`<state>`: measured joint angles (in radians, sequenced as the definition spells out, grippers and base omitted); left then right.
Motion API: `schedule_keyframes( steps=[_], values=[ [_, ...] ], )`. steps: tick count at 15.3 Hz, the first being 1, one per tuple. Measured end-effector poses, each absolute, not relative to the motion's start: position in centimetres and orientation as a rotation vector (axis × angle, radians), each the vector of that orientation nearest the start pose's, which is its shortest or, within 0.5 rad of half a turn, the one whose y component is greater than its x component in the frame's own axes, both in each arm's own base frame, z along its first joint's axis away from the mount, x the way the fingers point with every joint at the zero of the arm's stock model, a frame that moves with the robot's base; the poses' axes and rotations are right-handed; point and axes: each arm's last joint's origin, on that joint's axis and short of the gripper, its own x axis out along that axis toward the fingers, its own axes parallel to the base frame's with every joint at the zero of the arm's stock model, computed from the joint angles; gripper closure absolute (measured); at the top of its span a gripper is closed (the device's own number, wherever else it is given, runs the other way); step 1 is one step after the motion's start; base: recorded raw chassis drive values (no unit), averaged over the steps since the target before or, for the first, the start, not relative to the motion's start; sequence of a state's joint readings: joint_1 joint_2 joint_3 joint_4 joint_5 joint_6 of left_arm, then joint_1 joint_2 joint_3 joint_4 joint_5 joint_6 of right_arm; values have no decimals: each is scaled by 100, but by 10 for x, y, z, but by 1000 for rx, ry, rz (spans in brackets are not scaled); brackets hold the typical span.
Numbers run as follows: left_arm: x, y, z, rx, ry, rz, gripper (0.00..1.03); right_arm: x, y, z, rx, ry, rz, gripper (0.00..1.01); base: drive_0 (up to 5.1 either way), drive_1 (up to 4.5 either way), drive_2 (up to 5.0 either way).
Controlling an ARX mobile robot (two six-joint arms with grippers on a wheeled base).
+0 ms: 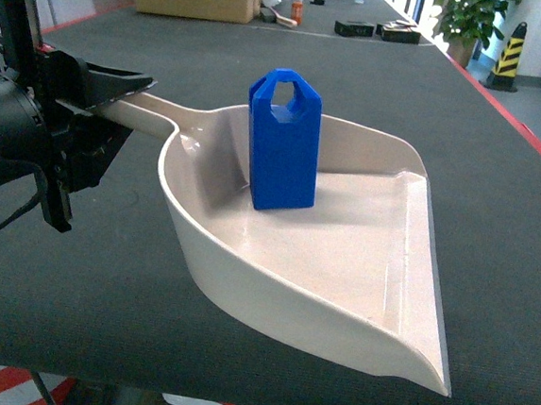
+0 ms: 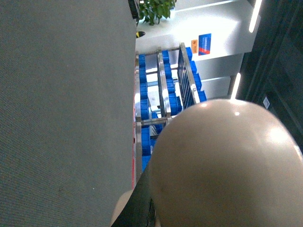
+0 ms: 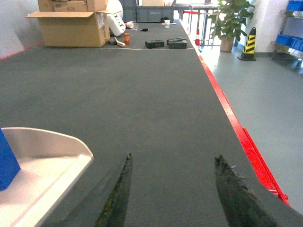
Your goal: Place part in tray to right shelf
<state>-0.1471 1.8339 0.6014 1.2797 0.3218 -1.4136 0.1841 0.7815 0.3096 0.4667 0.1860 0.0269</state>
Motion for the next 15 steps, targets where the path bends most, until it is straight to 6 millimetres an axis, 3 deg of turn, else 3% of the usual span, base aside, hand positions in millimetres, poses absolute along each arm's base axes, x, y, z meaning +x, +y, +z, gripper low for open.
schedule_keyframes(
  steps=[4,5,7,10,13,15],
  values=[
    [317,-56,152,-1381,292,-420,87,151,13,204,6,6,-8,95,0,0,0],
    [317,-56,152,-1381,292,-421,87,147,11,199,3,4,-3,99,0,0,0],
    [317,-56,151,-1382,293,-420,87,139,-1,191,2,7,-16,99,0,0,0],
    [317,-56,151,-1381,293,-420,87,130,0,183,2,4,0,99,0,0,0],
    [317,-56,151,-1381,293,-420,87,129,0,182,2,2,0,62,0,0,0],
    [317,-56,151,-1382,291,-419,87,129,0,182,2,2,0,36,492,-235,-235]
  ],
)
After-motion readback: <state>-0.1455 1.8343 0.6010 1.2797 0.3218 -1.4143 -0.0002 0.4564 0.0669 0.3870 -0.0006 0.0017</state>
